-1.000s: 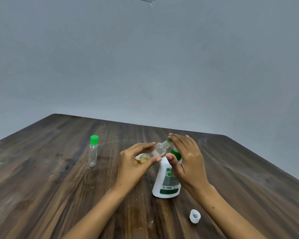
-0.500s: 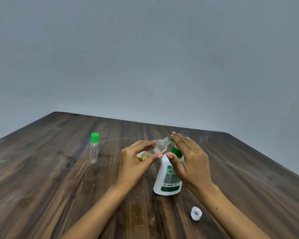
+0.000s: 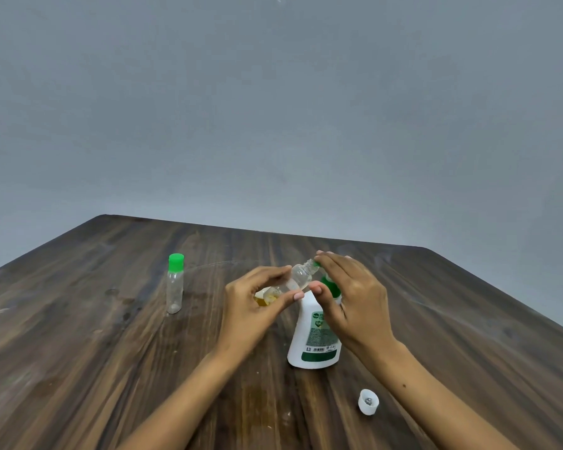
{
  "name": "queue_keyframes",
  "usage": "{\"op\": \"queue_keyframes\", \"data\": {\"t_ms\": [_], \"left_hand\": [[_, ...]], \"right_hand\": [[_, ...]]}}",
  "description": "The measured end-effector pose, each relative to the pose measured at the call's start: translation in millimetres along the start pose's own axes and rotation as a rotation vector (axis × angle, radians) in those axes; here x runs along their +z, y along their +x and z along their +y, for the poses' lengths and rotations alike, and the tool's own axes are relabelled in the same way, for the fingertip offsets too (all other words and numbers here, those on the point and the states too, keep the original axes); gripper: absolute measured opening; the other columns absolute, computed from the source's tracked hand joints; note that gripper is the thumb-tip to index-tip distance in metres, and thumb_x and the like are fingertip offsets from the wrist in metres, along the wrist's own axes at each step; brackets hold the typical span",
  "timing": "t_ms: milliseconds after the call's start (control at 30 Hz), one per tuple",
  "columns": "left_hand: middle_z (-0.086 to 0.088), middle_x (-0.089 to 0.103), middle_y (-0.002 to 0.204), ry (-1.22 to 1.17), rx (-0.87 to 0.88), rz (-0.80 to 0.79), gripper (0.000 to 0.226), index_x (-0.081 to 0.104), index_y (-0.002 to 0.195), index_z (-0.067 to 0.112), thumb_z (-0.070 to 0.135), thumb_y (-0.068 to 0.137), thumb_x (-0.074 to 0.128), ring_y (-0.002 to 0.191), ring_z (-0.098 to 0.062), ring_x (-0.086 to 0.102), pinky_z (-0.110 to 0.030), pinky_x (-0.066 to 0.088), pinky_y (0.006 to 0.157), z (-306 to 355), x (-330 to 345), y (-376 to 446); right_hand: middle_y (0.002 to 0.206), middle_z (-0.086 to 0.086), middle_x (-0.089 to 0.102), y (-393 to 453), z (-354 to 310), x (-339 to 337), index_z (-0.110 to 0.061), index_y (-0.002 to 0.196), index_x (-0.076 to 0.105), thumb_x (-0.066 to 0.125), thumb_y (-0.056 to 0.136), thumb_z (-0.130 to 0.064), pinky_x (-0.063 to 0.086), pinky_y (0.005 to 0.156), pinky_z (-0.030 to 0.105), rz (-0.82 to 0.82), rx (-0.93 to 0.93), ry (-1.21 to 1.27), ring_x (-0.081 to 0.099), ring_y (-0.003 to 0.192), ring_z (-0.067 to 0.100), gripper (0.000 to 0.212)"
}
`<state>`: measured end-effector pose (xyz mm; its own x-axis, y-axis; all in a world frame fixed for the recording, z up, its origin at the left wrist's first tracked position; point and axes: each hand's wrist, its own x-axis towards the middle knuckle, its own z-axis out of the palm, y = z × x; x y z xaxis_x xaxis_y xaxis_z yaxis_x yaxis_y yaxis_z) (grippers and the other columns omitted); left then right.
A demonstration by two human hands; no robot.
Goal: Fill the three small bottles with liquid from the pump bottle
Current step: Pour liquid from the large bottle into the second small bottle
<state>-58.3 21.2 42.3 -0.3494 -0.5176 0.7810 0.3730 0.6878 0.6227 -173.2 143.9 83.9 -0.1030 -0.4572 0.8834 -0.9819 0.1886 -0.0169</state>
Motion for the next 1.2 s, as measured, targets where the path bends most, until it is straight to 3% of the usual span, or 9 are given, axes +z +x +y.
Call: {"op": "queue_keyframes", "data": {"t_ms": [400,733,1200], "left_hand": [[0.007,0.074,0.101,0.005,0.005,0.005,0.041,0.075,0.107,0.011,0.027,0.07,0.083,0.096,-0.002,0.068,-0.016,0.054,0.082,-0.1,0.8,-0.4],[0.008,0.074,0.1,0.016,0.001,0.006,0.039,0.074,0.107,0.014,0.022,0.07,0.085,0.095,-0.001,0.068,-0.016,0.054,0.081,-1.0,1.4,-1.2],[0.008,0.073,0.1,0.011,0.009,0.015,0.04,0.074,0.106,0.014,0.026,0.07,0.083,0.096,0.0,0.068,-0.012,0.051,0.08,1.3,-0.8,0.5]], "right_hand": [[0.119,0.005,0.066,1.4,0.4,-2.5,-0.008,0.114,0.069,0.02,0.096,-0.063,0.037,0.101,0.03,0.011,0.015,0.053,0.061,0.108,0.018,0.076],[0.118,0.006,0.067,2.6,4.0,-2.8,-0.007,0.114,0.069,0.019,0.095,-0.065,0.04,0.098,0.033,0.009,-0.021,0.044,0.063,0.108,0.022,0.079],[0.108,0.003,0.071,2.4,1.4,2.1,-0.01,0.105,0.073,0.021,0.096,-0.063,0.044,0.084,0.025,0.043,-0.002,0.025,0.067,0.097,0.02,0.075]]}}
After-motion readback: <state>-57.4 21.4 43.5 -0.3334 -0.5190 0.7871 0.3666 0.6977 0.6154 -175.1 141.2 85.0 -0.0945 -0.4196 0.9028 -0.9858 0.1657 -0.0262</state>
